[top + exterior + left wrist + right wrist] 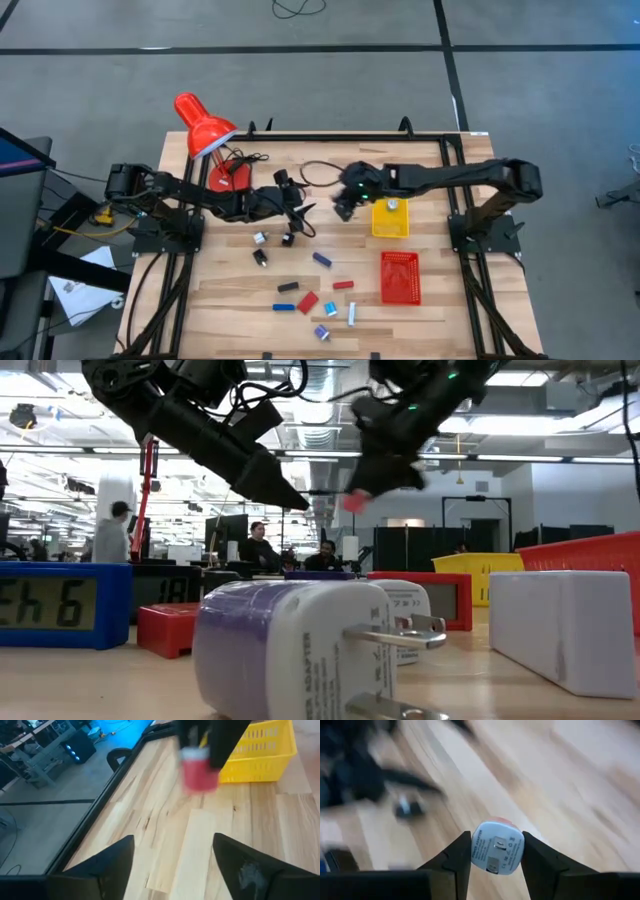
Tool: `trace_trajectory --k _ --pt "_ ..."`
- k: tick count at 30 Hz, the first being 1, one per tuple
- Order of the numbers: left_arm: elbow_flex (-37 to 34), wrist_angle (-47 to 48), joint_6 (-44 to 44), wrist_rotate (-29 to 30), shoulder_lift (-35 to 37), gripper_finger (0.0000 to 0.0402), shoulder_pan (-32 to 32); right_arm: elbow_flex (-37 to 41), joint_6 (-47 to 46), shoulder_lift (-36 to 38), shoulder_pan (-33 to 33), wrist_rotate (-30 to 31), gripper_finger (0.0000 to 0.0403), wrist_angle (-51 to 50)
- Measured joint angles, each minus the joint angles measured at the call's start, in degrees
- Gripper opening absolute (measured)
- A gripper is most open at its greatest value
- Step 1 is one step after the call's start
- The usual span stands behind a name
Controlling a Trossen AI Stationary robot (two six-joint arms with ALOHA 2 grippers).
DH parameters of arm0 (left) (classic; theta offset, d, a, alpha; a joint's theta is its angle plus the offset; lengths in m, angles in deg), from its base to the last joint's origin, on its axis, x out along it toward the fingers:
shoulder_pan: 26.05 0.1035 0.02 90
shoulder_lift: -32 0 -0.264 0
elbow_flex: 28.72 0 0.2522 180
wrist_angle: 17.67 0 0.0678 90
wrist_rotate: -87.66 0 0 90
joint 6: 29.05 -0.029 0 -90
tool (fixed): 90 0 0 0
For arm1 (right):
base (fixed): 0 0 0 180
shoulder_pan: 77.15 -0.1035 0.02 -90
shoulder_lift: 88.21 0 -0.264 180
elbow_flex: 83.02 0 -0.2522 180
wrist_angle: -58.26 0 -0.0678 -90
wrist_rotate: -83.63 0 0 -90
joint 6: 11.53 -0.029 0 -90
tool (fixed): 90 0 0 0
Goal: Pick & Place Office items
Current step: Put pink charger adapter into the yellow bin
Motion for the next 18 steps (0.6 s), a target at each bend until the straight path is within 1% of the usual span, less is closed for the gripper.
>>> trace_trajectory --k 4,6,8,9,11,15,18 --pt "-1.73 -2.22 0.08 0.04 0.0 0.0289 0.0 1.04 -3.81 3.82 -0.43 0.21 0.0131 -14.64" --pt "-2.15 -2.4 0.1 0.06 0.01 0.0293 0.0 2.44 -6.07 4.64 -1.07 1.41 0.0134 -18.16" --pt "-2.21 -2.59 0.11 0.05 0.0 0.0294 0.0 3.35 -8.54 4.9 -1.76 4.54 0.0137 -22.0" --pt "-2.21 -2.95 0.11 0.06 0.0 0.0293 0.0 3.59 -9.7 4.91 -2.03 6.04 0.0137 -23.03" --pt "-2.21 -4.09 0.11 0.07 0.0 0.0292 0.0 4.38 -10.82 4.93 -2.21 7.18 0.0135 -25.21" --pt "-2.21 -5.82 0.11 0.07 0.0 0.029 0.0 6.89 -12.0 4.91 -1.9 7.32 0.0131 -24.83" --pt "-2.21 -5.79 0.11 0.07 0.0 0.029 0.0 8.69 -12.81 4.19 -1.29 7.08 0.0136 -24.27"
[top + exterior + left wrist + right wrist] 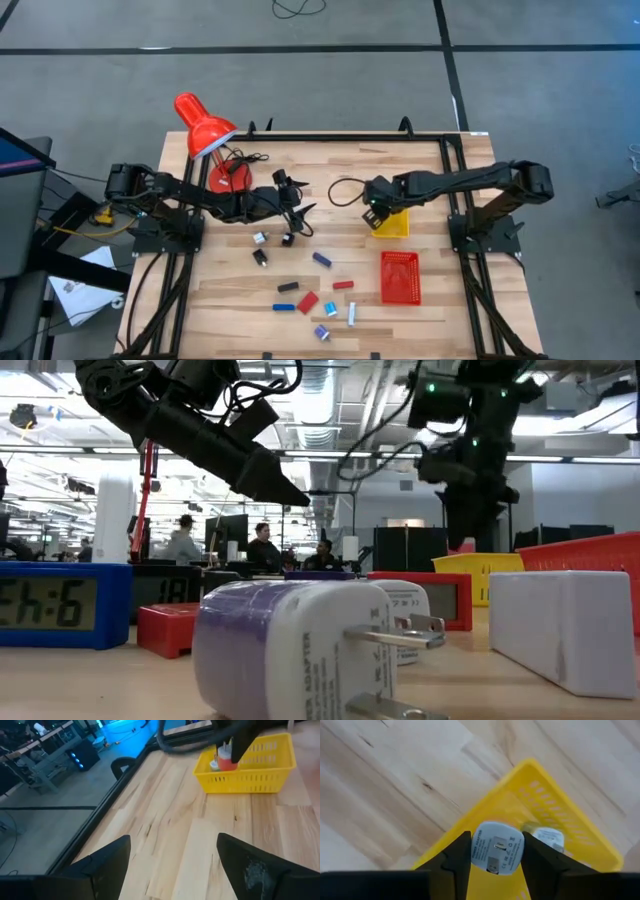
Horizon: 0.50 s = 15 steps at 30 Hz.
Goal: Pick & Place Office items
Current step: Put pink charger adapter into the yellow bin
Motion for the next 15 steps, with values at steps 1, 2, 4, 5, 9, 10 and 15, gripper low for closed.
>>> trace_trajectory --k 1,2,4,5,9,10,15 --pt "0.0 -0.02 0.0 0.0 0.0 0.029 0.0 0.79 -0.05 0.09 0.28 0.04 0.0138 0.31" --pt "0.0 -0.02 0.01 0.0 0.0 0.029 0.0 1.71 -0.08 0.17 0.58 0.04 0.014 1.77" --pt "0.0 0.0 0.01 0.0 0.0 0.029 0.0 3.22 -0.08 0.11 1.08 0.06 0.014 4.73" --pt "0.0 -0.04 0.0 0.0 0.0 0.029 0.0 3.72 -0.03 0.11 1.29 0.09 0.0138 5.46" --pt "0.0 -0.03 0.01 0.0 0.0 0.029 0.0 5.96 1.3 0.17 2.01 0.09 0.0133 9.86" --pt "0.0 -0.01 0.03 0.0 0.0 0.029 0.0 6.52 1.45 0.17 2.21 0.07 0.0134 10.36" --pt "0.0 -0.02 0.04 0.0 0.0 0.029 0.0 8.13 1.48 0.17 3.07 0.13 0.0145 11.46"
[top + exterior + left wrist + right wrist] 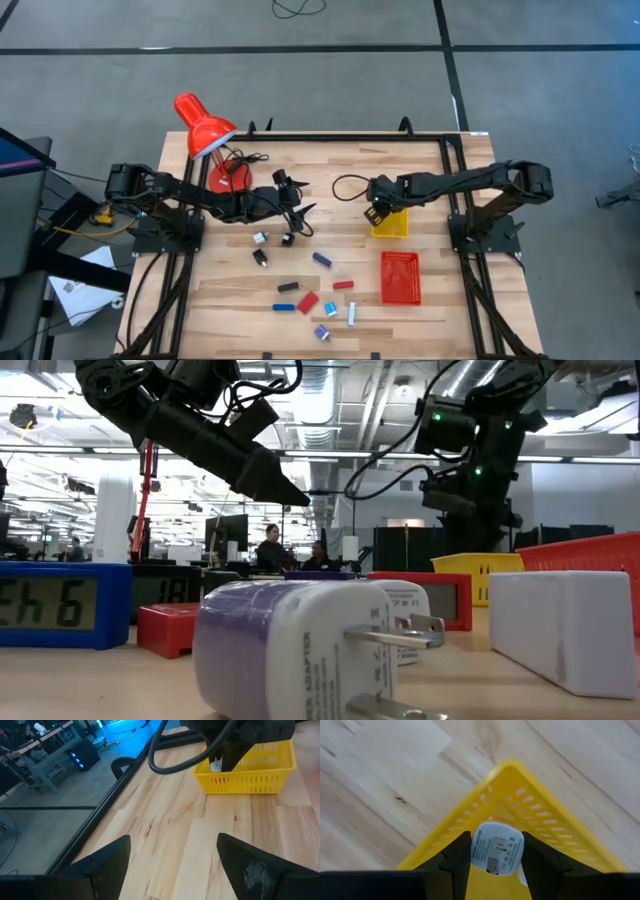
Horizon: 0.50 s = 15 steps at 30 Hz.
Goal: Pick & Place Office items
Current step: Put pink charger adapter into the yellow bin
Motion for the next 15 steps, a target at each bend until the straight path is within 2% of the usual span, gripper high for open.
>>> trace_trajectory --k 7,15 --pt "0.0 0.0 0.02 0.0 0.0 0.0289 0.0 2.11 0.05 -0.02 0.29 0.0 0.0141 3.8" --pt "0.0 0.0 0.17 0.0 0.0 0.0289 0.0 2.11 1.52 0.0 0.23 -0.35 0.0193 3.61"
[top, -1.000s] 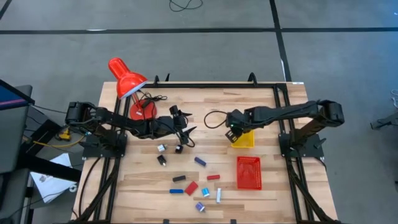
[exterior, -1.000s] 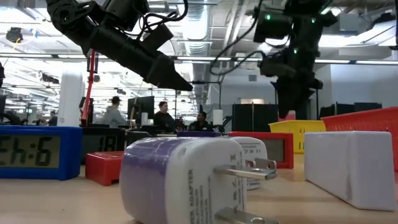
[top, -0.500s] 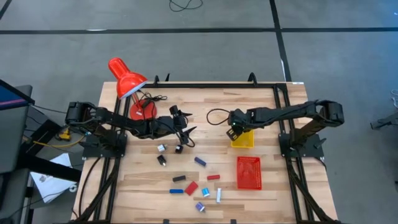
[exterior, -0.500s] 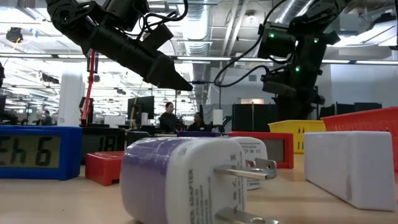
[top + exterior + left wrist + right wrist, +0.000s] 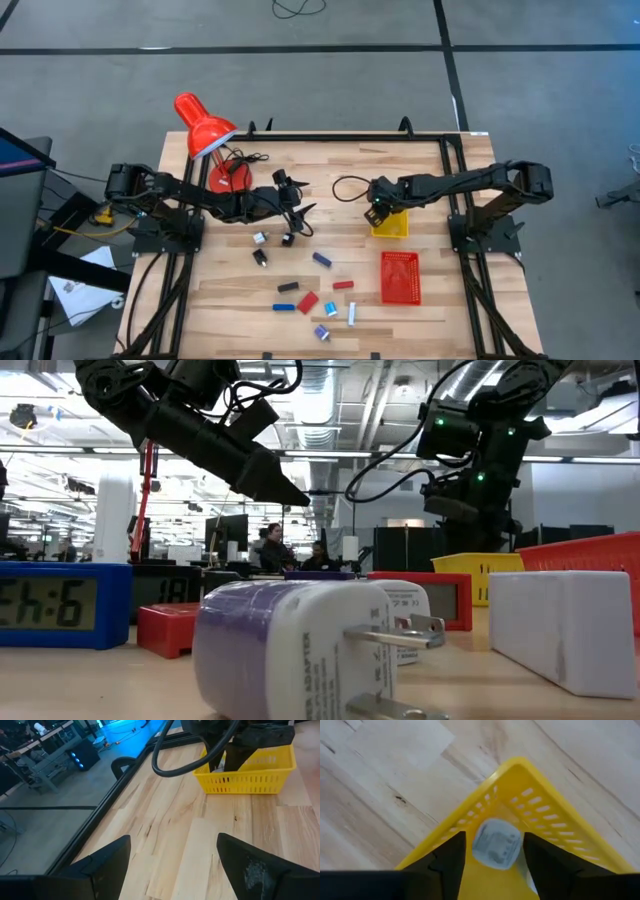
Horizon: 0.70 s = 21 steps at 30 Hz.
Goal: Pick & Place Office items
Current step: Put pink charger adapter into the yellow bin, then put the white charger adapter into the yellow bin
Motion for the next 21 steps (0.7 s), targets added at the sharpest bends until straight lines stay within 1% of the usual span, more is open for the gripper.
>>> trace_trajectory --k 2,9,14,17,19,21 --pt "0.0 0.0 0.1 0.0 0.0 0.0289 0.0 0.0 0.02 -0.02 0.0 -1.1 0.0203 0.0" --pt "0.0 0.0 -0.11 0.0 0.0 0.0289 0.0 -0.88 0.25 0.09 0.52 -0.89 0.0216 -0.39" --pt "-0.02 0.58 -0.41 0.02 0.64 0.0289 -0.03 -3.32 3.21 3.0 0.26 -0.88 0.0216 -1.19" --pt "-0.1 4.51 -0.45 0.01 2.71 0.0289 -0.11 -4.13 3.46 6.45 -0.13 -0.79 0.0216 -3.1" --pt "0.0 9.46 -0.12 0.02 5.06 0.029 -0.11 -4.14 4.32 9.13 -0.43 -0.71 0.0216 -3.82" --pt "-0.07 13.77 2.46 -0.39 7.66 0.029 -0.11 -4.17 4.55 11.49 -0.92 -0.34 0.0216 -3.67"
